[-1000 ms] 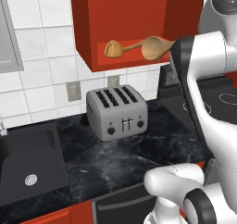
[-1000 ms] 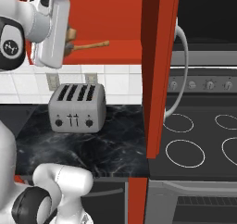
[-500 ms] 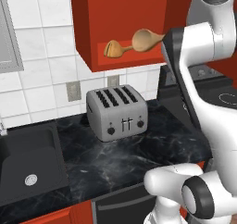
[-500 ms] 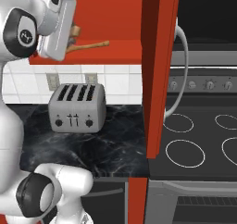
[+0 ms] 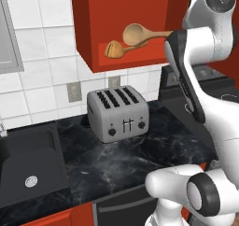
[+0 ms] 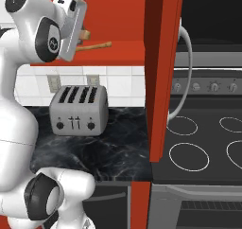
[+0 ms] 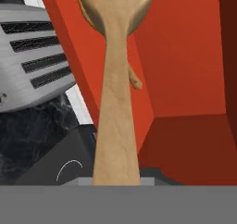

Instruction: Organize the utensils by type. Pick up the wooden spoons from the counter and place them in the open cabinet. Then pick up the metallic utensils from the counter and place them in the open drawer.

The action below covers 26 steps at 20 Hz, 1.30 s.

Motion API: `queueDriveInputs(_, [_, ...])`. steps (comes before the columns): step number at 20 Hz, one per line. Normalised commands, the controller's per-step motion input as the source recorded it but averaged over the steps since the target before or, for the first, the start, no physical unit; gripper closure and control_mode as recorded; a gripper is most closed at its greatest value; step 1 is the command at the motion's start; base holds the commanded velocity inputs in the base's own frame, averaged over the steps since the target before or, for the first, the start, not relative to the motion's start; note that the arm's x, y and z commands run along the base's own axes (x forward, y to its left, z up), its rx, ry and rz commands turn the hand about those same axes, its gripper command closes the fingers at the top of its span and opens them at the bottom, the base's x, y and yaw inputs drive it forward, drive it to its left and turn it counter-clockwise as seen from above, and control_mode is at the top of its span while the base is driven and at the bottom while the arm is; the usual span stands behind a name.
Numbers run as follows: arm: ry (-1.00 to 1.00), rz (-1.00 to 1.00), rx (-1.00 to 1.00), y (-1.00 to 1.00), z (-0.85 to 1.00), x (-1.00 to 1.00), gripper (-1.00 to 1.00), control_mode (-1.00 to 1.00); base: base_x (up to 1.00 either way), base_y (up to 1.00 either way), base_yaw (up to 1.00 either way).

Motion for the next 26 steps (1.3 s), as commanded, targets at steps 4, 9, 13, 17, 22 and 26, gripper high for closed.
queueDriveInputs(4, [-0.05,0.22,0.10,-0.07,-0.13,0.61,1.00,-1.00,0.00,0.00,0.00])
queueDriveInputs(9, [0.00,0.20,0.04,-0.13,0.00,0.63,1.00,-1.00,0.00,0.00,0.00])
queueDriveInputs(13, [0.00,0.10,0.02,-0.08,-0.03,0.56,1.00,-1.00,0.00,0.00,0.00])
queueDriveInputs(17, [0.05,0.01,0.05,0.00,-0.14,0.46,1.00,-1.00,0.00,0.00,0.00])
queueDriveInputs(22, [0.02,0.00,0.13,0.00,-0.14,0.49,1.00,-1.00,0.00,0.00,0.00])
queueDriveInputs(26, [0.00,0.00,0.13,0.00,-0.20,0.45,1.00,-1.00,0.00,0.00,0.00])
